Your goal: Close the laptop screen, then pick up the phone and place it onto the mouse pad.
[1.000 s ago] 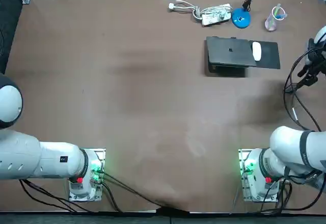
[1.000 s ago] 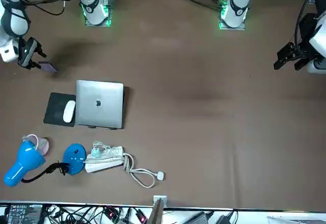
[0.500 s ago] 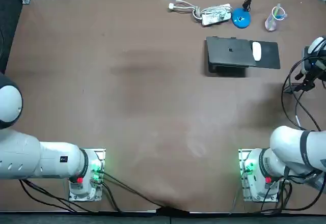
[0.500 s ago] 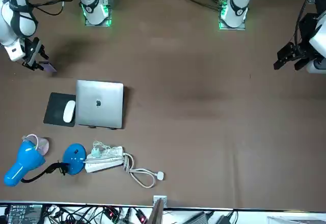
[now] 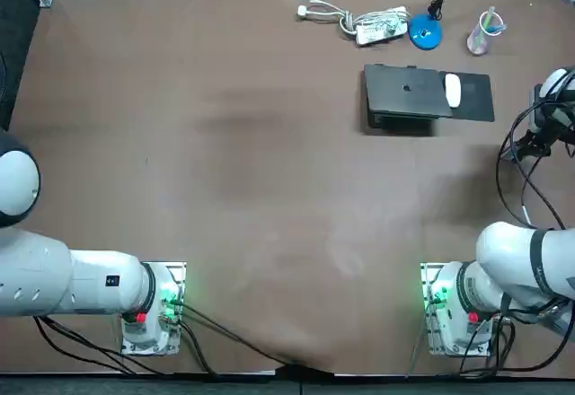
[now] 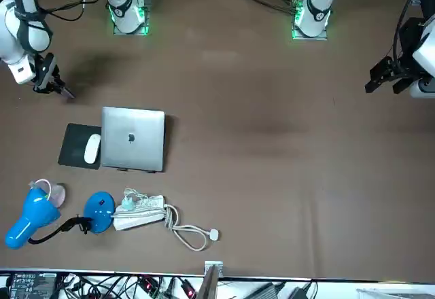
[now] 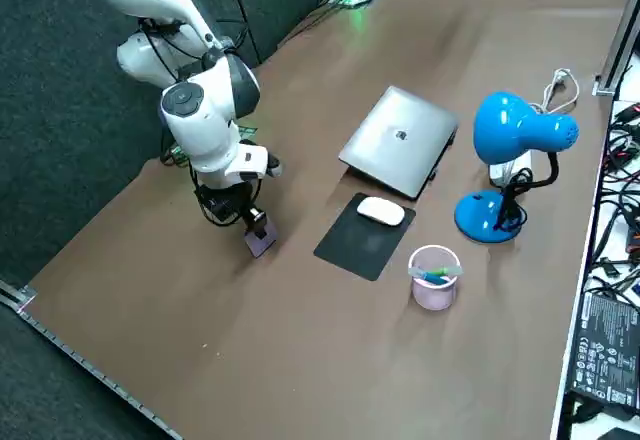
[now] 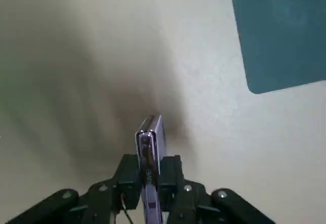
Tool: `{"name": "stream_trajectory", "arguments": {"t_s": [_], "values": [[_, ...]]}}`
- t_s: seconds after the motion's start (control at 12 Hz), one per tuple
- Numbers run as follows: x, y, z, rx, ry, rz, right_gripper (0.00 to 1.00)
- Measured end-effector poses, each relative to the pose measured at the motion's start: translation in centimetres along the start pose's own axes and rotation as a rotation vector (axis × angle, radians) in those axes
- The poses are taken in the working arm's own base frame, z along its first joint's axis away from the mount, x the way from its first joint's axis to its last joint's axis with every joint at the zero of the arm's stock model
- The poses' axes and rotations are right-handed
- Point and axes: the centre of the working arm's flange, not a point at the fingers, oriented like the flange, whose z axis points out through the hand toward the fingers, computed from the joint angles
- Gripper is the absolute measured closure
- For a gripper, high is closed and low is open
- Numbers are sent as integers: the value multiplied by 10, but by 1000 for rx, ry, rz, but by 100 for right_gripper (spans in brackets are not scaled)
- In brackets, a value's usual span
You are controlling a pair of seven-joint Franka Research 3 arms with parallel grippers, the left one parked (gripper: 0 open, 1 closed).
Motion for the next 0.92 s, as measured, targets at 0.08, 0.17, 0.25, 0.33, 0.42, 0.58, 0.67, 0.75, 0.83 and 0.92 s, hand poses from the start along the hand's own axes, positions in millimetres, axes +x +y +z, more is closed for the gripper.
{"name": "stream_trajectory", "arguments": {"t_s": [0.08, 0.17, 0.25, 0.33, 0.42, 0.58, 0.67, 0.75, 0.83, 0.92], "values": [[-1, 2, -2, -6, -2, 0, 78], [-2, 6, -6, -16, -6, 0, 78], [-3, 12, -13, -29, -10, -3, 78], [-3, 21, -24, -47, -16, -10, 78], [1, 34, -39, -74, -23, -25, 78], [20, 66, -76, -144, -21, -57, 78], [51, 98, -102, -206, 12, -80, 78], [64, 110, -107, -223, 35, -85, 78], [76, 121, -107, -232, 59, -86, 78], [86, 130, -102, -233, 84, -82, 78]]}}
